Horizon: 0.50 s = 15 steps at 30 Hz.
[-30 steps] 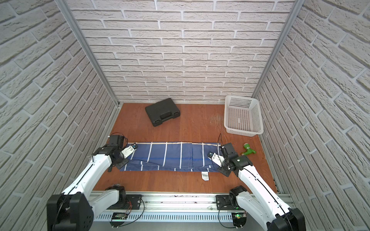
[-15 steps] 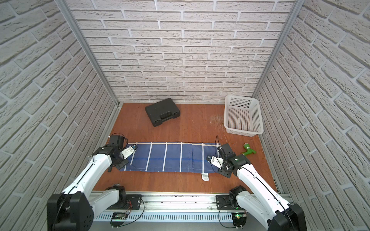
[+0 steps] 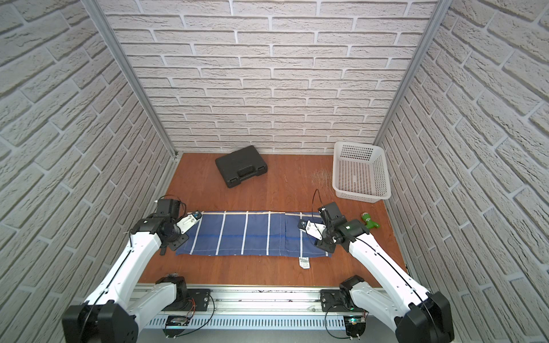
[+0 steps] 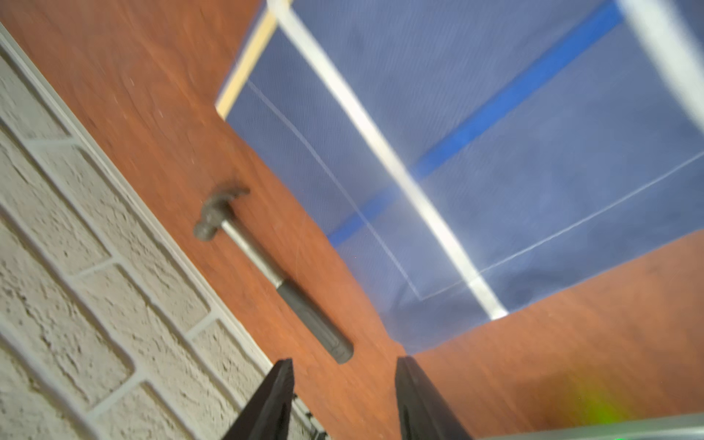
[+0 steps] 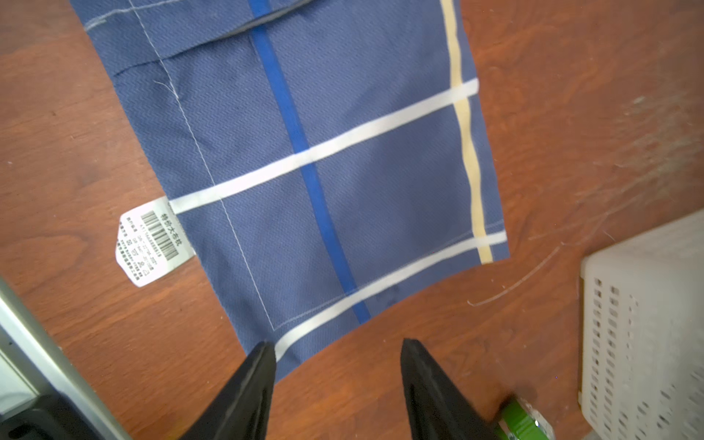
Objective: Roll up the pillowcase
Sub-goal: Fold the pillowcase at the center of the board.
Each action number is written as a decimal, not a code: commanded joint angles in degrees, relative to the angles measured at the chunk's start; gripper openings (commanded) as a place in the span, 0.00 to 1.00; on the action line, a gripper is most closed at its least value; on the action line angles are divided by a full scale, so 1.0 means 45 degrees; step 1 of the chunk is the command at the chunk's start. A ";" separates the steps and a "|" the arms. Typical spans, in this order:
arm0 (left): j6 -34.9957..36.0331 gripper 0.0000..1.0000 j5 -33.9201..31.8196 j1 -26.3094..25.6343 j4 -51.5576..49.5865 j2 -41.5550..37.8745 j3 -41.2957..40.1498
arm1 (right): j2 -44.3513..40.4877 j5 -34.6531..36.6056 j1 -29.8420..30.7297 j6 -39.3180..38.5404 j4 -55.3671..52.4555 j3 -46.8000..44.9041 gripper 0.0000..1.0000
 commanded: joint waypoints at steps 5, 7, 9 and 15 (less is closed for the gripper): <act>-0.0371 0.48 0.1853 -0.1429 -0.0156 0.2207 0.0116 | 0.0965 0.0779 0.1224 0.0047 0.0923 -0.0949 0.59; -0.0356 0.48 0.1651 -0.1759 0.0115 0.2833 -0.0067 | 0.1051 0.1312 0.1448 -0.0008 0.0938 -0.1295 0.60; -0.0347 0.48 0.1448 -0.1795 0.0398 0.3348 -0.0267 | 0.0960 0.1677 0.1494 0.0039 0.0941 -0.1494 0.60; 0.0036 0.50 0.0325 -0.1749 0.0788 0.3520 -0.0884 | 0.0876 0.3161 0.1513 -0.0030 0.0835 -0.2032 0.63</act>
